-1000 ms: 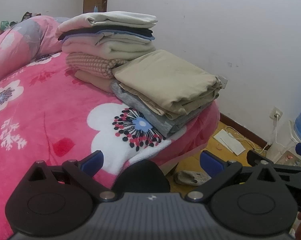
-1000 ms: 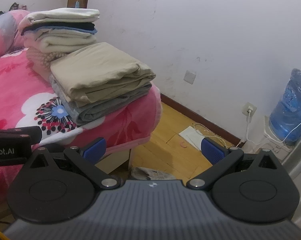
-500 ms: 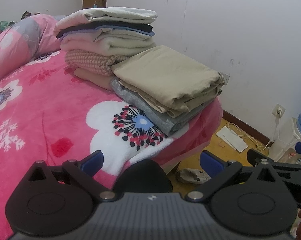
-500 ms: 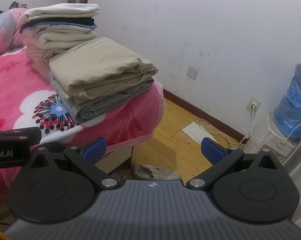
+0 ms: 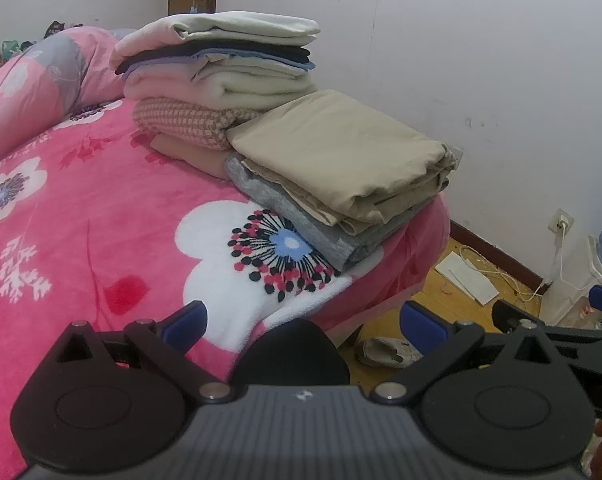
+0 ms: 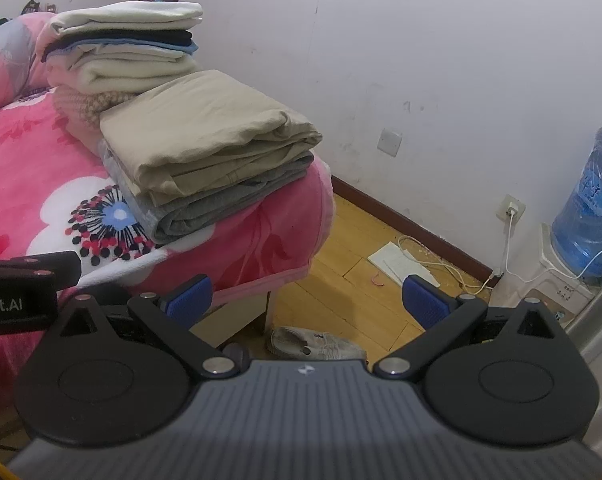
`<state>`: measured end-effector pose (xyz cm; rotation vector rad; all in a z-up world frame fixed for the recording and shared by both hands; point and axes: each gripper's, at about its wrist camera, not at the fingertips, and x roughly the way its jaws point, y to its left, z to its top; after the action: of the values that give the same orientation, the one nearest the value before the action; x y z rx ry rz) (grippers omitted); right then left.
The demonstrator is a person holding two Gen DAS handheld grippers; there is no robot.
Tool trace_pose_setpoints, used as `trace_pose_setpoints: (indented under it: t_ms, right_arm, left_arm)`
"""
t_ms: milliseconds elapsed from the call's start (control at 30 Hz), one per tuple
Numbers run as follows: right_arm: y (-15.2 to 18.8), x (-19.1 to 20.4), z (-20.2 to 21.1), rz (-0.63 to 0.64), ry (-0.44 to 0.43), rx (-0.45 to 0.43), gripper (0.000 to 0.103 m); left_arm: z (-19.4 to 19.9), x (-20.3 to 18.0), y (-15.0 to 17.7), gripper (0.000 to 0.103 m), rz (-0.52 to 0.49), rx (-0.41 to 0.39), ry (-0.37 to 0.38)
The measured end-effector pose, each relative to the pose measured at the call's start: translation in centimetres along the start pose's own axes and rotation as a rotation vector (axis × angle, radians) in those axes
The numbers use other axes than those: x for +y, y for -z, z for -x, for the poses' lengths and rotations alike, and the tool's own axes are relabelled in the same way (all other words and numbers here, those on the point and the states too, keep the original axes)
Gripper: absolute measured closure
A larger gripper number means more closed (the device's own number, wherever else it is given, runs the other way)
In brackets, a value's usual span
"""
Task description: Fold clothes
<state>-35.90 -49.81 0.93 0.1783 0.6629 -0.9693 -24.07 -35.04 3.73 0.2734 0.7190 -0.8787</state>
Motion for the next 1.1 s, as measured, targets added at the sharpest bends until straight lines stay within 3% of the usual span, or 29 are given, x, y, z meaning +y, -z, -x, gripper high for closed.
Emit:
trace_pose_setpoints:
  t_ms: [1100]
  right_arm:
    - [0.02, 0.43, 0.4, 0.013, 0.0, -0.011, 0.001]
  left_arm:
    - [0.22, 0.23, 0.11, 0.0, 0.015, -0.002, 0.0]
